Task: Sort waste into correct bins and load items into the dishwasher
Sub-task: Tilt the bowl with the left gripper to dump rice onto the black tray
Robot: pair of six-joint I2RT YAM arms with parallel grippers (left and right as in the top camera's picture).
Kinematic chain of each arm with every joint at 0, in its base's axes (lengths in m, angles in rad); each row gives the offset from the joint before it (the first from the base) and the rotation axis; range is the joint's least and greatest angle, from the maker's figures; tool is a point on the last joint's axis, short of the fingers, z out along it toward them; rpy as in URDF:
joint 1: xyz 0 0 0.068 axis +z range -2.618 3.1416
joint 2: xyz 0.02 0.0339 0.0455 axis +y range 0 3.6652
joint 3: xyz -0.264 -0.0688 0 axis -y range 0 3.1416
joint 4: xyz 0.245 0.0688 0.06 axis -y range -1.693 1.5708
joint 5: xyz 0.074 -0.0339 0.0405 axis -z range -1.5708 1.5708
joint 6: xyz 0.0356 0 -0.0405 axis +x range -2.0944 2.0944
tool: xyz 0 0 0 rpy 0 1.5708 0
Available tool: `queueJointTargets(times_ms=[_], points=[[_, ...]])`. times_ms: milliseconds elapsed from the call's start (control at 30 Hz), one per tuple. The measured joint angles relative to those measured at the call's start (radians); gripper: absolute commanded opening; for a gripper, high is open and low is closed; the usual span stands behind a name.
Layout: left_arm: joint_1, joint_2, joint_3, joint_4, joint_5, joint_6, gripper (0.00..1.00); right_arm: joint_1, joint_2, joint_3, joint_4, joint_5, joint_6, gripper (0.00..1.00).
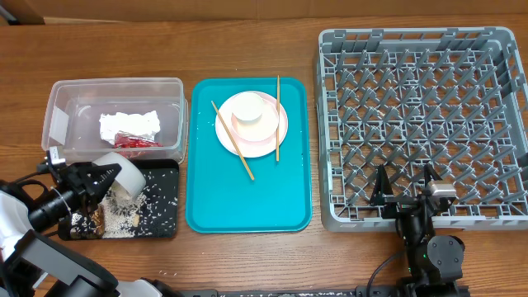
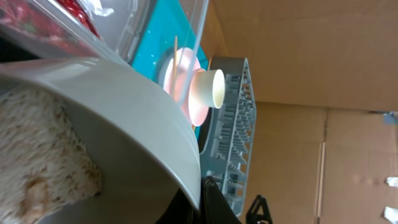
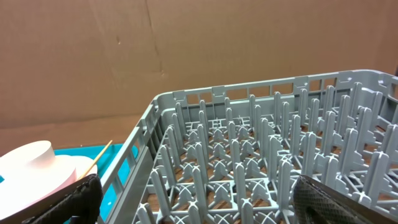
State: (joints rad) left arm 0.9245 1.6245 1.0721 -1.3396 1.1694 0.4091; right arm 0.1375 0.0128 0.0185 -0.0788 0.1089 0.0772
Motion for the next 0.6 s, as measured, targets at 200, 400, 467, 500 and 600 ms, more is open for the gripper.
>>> queueJointTargets(times_ms=[200, 400, 467, 500, 600], points=[[-0.001, 0.0, 0.0, -0.042, 0.033, 0.01, 0.04, 0.0, 0.0, 0.0, 0.0, 0.0, 0.0, 1.0], [-0.001, -0.002, 0.0, -0.072, 0.051, 0.028, 0.04, 0.0, 0.0, 0.0, 0.0, 0.0, 0.0, 1.0], [-0.001, -0.002, 0.0, -0.074, 0.056, 0.04, 0.04, 0.0, 0.0, 0.0, 0.0, 0.0, 0.0, 1.0], [-0.001, -0.002, 0.0, -0.092, 0.061, 0.044, 0.04, 0.0, 0.0, 0.0, 0.0, 0.0, 0.0, 1.0], [-0.002, -0.002, -0.001, -0.161, 0.072, 0.082, 0.04, 0.0, 0.0, 0.0, 0.0, -0.001, 0.0, 1.0]])
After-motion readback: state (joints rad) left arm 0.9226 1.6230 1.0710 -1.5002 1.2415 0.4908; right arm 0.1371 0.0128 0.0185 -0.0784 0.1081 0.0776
